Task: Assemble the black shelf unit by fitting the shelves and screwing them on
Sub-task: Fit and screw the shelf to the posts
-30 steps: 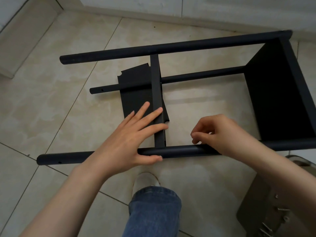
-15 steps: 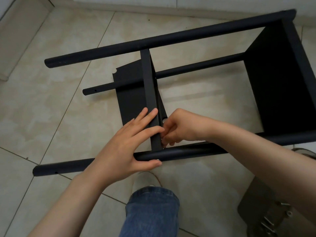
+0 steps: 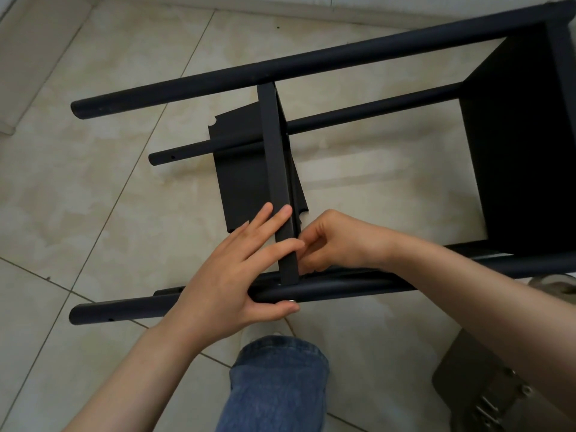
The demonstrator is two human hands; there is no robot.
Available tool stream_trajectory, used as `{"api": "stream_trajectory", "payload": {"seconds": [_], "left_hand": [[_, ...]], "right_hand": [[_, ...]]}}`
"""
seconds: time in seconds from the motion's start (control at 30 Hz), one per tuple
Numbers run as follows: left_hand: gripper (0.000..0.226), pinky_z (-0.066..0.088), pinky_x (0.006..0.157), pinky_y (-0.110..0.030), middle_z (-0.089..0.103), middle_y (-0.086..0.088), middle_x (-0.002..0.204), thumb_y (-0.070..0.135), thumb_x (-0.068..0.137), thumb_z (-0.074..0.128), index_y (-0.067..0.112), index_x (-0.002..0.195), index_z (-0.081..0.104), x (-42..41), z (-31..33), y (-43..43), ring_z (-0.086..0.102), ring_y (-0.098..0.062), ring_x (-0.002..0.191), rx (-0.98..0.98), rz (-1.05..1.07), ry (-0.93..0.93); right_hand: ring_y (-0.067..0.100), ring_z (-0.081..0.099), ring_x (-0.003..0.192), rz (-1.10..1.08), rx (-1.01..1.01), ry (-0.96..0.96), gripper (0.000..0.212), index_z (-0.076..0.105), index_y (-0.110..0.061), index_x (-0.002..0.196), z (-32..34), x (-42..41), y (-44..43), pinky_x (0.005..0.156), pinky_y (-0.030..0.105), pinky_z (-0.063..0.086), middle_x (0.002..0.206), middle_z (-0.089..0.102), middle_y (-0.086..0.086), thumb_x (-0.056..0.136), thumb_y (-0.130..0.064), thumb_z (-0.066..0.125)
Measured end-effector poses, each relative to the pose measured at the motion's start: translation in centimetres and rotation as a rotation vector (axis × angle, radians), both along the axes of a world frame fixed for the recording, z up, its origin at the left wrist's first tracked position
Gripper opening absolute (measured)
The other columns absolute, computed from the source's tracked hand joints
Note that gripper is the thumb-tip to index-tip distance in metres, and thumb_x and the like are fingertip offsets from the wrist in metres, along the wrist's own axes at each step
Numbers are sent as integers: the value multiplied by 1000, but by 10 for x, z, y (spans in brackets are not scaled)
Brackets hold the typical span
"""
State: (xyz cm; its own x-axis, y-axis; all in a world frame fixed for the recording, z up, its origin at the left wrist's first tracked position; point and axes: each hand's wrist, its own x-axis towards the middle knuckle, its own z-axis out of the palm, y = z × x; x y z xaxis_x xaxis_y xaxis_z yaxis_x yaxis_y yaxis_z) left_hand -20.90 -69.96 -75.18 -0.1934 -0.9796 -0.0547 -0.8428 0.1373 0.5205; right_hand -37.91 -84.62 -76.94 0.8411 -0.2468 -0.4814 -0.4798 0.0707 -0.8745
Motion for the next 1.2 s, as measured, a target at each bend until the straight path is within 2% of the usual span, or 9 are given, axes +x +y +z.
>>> {"api": "stream_trajectory", "payload": {"seconds": [0.1,0.2,0.37,0.5,0.63,0.73,0.9,1.07,1.2], "left_hand": [[71,30,117,-49,13,11,169,63,83,62,39,147,40,-1,-2,2,9,-15,157,-12,-5,-10],[71,30,117,-47,14,10,169,63,83,62,38,146,40,0,-3,2,9,-16,157,-20,-9,-24],[71,30,116,-44,14,9,169,63,84,62,37,146,41,-1,-3,2,10,-17,156,-30,-13,-35],[70,30,115,-42,15,9,169,63,84,62,36,146,42,-1,-3,2,11,-17,156,-39,-12,-40],[70,30,114,-41,15,8,169,63,84,63,35,146,43,-2,-3,2,11,-17,156,-40,-10,-49],[71,30,114,-41,15,8,169,63,84,62,35,145,44,-2,-4,2,10,-17,156,-39,-11,-60],[71,26,120,-48,13,10,169,64,83,62,38,146,41,-2,-4,3,9,-17,157,-34,-14,-83],[71,23,122,-47,11,11,169,65,83,61,40,146,38,-2,-4,3,8,-16,157,-38,-12,-87],[71,24,119,-47,12,10,169,64,84,61,39,147,38,-3,-4,3,8,-16,157,-43,-13,-81]], "right_hand": [[10,67,75,19,9,-5,12,77,-14,86,-1,0,1,80,31,58,87,76,9,86,-4,72],[3,67,72,41,42,18,17,76,-20,81,-2,0,0,73,22,56,76,75,-2,89,-7,68],[5,68,73,55,124,93,14,76,-17,85,-5,4,-4,80,25,58,77,75,-6,92,-12,65],[7,63,77,138,203,221,13,75,-22,81,-2,11,-11,77,24,54,80,73,-5,89,-14,69],[10,61,79,195,219,287,8,72,-18,83,-3,18,-12,74,23,51,81,70,-3,89,-14,68],[10,59,75,202,268,294,12,72,-16,80,-5,17,-13,74,24,50,78,68,-1,90,-13,66],[7,58,67,216,398,301,29,76,-24,63,-8,11,-20,68,20,49,74,70,-5,90,-15,69],[5,58,63,226,396,338,27,77,-24,64,-10,11,-21,65,19,50,73,69,-5,89,-18,70],[6,60,66,204,453,316,26,78,-22,68,-11,12,-20,65,19,51,78,71,-2,91,-13,68]]}}
